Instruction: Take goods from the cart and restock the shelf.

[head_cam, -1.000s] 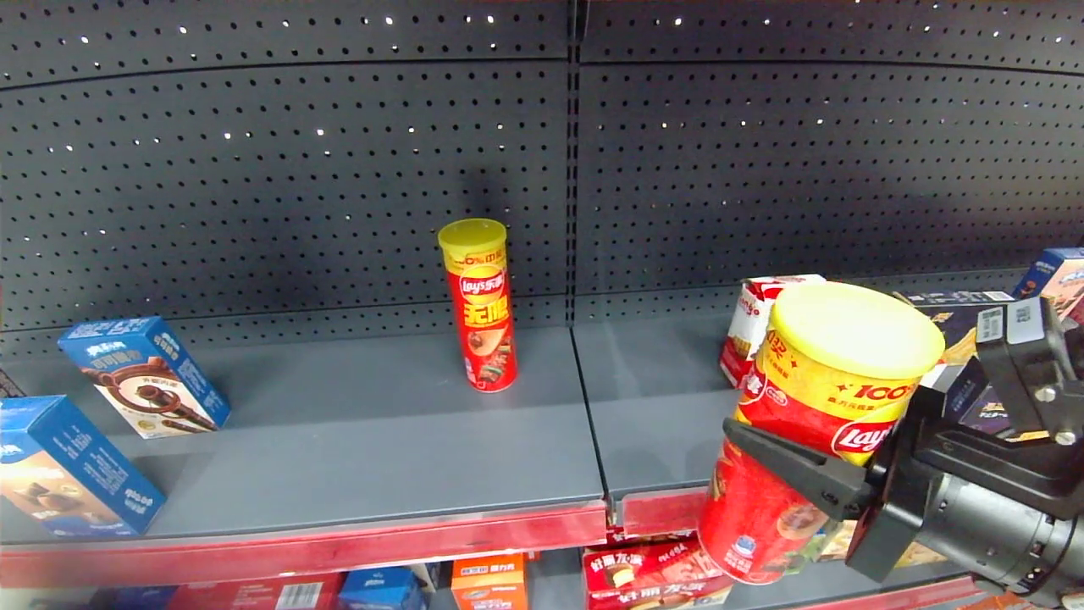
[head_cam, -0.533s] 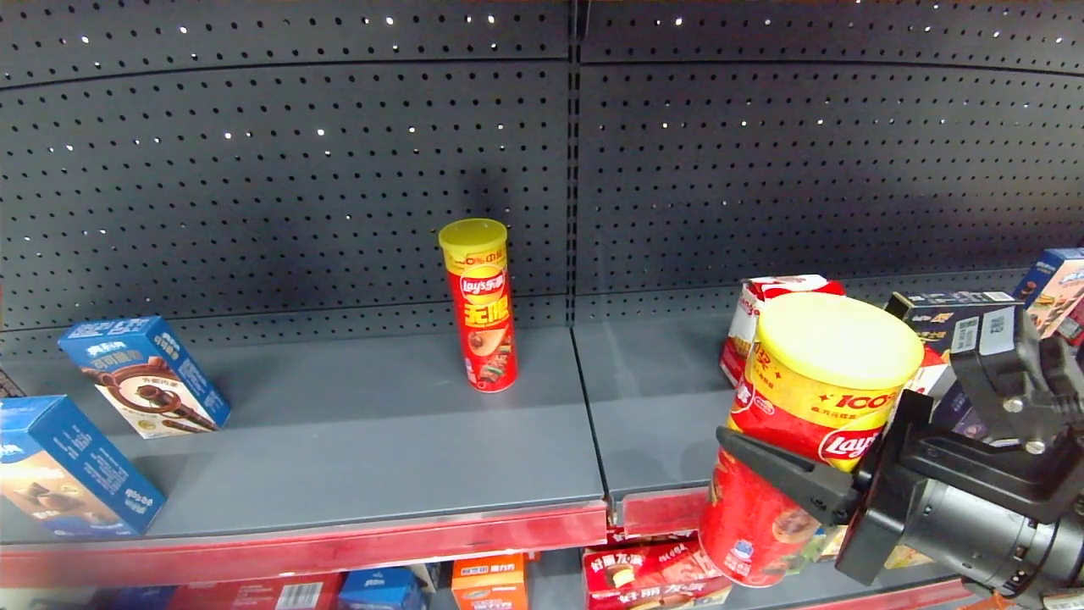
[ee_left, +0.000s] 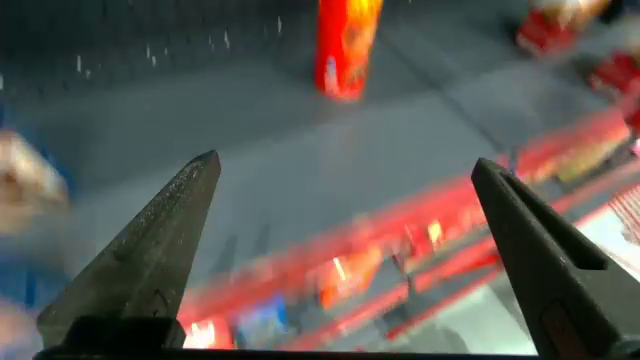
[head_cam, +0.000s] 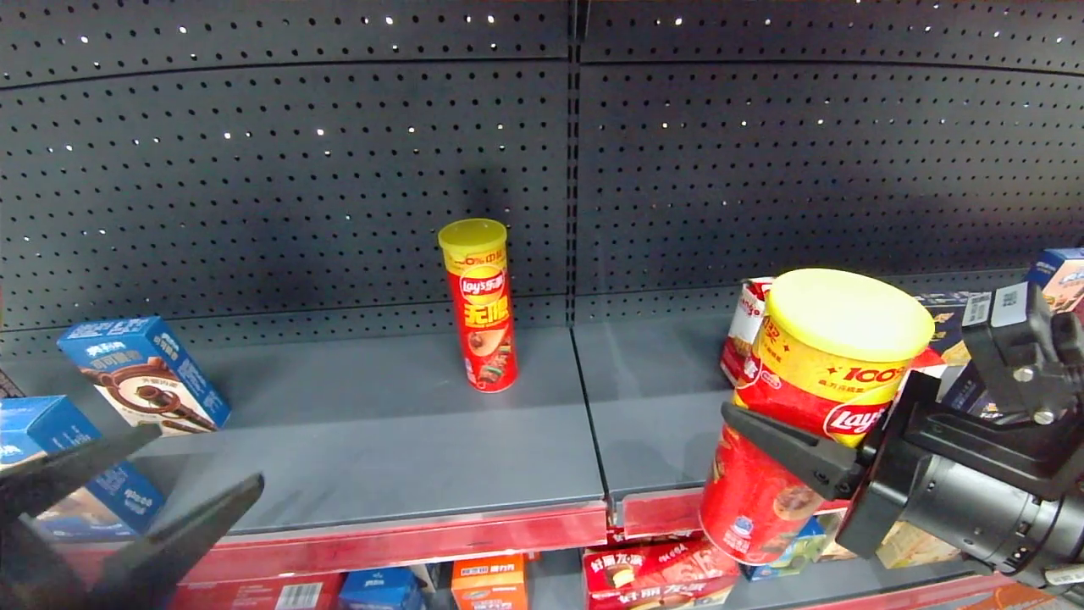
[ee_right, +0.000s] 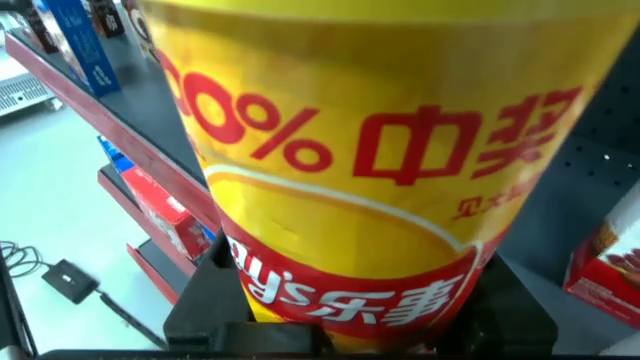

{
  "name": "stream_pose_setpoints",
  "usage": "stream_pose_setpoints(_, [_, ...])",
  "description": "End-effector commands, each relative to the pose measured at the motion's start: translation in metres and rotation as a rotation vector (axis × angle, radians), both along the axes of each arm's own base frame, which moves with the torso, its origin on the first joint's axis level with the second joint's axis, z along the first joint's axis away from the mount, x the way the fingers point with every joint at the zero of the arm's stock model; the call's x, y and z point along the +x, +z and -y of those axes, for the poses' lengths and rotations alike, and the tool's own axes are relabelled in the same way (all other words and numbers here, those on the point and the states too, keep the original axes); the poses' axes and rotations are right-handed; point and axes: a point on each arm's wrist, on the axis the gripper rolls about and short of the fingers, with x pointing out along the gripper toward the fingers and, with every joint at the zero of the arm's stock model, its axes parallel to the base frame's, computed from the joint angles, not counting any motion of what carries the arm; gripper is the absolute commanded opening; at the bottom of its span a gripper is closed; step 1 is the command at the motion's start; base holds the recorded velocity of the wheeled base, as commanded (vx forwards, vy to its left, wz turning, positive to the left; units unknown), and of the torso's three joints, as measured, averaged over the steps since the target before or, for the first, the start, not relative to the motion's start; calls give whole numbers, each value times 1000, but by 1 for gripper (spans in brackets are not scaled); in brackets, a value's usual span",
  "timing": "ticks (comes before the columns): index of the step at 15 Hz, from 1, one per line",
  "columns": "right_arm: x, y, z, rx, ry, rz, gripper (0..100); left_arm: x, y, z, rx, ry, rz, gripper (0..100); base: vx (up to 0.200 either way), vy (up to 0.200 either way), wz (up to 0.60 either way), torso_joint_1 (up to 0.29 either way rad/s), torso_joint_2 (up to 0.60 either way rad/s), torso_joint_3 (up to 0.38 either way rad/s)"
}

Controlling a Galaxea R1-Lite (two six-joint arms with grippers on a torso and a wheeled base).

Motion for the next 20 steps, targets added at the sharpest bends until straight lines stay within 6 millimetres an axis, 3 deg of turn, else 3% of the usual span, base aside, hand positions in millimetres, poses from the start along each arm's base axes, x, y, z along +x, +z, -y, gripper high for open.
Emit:
stream_pose_setpoints(1, [2,2,1,3,-9,3,0,74,10,15,11,-19,-51,100,0,0,0,0,0,0])
stream_pose_setpoints(4, [3,0,6,3,-31,3,0,114,18,21,-14,-133,-29,100,0,0,0,0,0,0])
stream_pose_setpoints(5, [2,3,8,9,-37,10,0,133,14,20,-20,-142,-23,100,0,0,0,0,0,0])
stream_pose_setpoints(9, [3,4,12,14,-54,16,0,170,0,10,-28,-142,-27,100,0,0,0,0,0,0])
stream_pose_setpoints(14, [5,4,11,12,-51,14,0,200,-16,-6,-54,-219,15,100,0,0,0,0,0,0])
stream_pose_setpoints(20, [3,3,11,10,-48,12,0,215,-9,-4,-56,-312,54,100,0,0,0,0,0,0])
